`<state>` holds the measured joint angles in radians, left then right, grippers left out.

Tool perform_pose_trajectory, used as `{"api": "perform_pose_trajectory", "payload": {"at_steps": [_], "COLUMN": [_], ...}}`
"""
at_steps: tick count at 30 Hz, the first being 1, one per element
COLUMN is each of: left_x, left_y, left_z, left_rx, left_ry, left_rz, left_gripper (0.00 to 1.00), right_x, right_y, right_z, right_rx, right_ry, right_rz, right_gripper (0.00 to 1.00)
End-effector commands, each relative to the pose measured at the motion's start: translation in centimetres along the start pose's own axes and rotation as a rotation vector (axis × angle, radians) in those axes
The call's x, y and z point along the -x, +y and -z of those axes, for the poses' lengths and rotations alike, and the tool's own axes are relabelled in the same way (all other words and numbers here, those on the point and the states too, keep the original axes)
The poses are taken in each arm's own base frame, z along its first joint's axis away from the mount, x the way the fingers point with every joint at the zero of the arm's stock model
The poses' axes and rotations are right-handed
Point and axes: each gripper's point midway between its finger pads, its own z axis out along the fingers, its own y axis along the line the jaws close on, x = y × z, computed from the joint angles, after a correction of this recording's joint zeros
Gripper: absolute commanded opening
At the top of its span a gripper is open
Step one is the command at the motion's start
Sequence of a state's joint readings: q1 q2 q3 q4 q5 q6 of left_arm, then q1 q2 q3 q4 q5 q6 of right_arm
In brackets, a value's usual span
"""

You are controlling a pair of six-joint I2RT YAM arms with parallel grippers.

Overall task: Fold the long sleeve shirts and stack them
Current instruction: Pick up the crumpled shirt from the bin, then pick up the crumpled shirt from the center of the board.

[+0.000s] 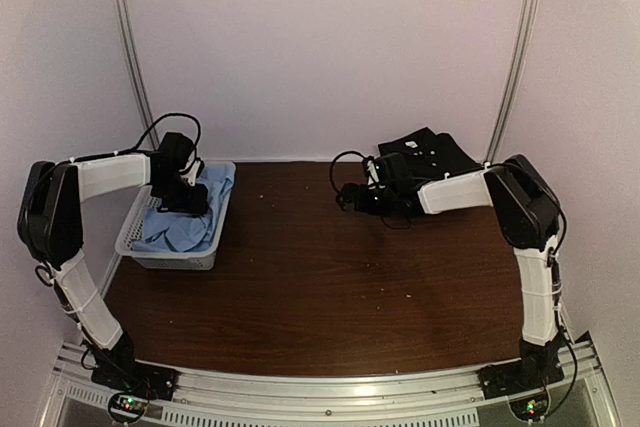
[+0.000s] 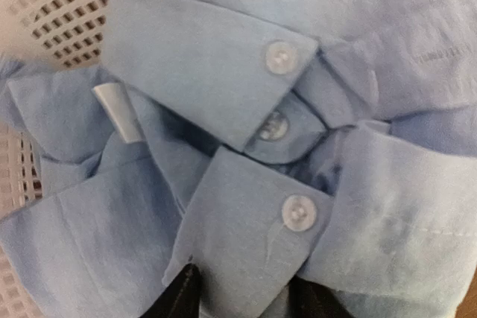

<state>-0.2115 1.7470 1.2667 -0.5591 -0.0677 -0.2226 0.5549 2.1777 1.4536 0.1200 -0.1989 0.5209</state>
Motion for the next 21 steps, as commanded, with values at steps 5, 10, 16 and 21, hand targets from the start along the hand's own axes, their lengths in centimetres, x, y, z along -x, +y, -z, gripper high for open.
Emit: {"api": "perform_pose_trajectory", "payload": {"at_steps": [5,10,16,21], "left_x": [4.4,10.7,11.2,8.2], "left_y": [-1.5,-7.6,-18.2,-24.8], "left_z": [4.5,18.4,37.7,47.1], "left_rx": [-0.068,-0.37,-0.905,-1.147], "left_ry": [-0.162,-0.494,-0.839,-0.945], "left_rz": [0.002,-0.051,-0.212,-0.378], "left_gripper": [0.0,0.0,0.0,0.0], "right_x": [4.0,4.8,4.9,5.6], "right_y": [4.5,5.6,7.2,9.8], "right_z": [8.6,14.2,18.8,23.3], "right_rx": [0.108,0.109,0.191,0.318], "right_ry": [-0.124,-0.17,-0.198,-0.252], "right_rz": [0.068,0.112,0.156,0.226], "right_gripper": [0.99,0.99,0.99,1.0]}}
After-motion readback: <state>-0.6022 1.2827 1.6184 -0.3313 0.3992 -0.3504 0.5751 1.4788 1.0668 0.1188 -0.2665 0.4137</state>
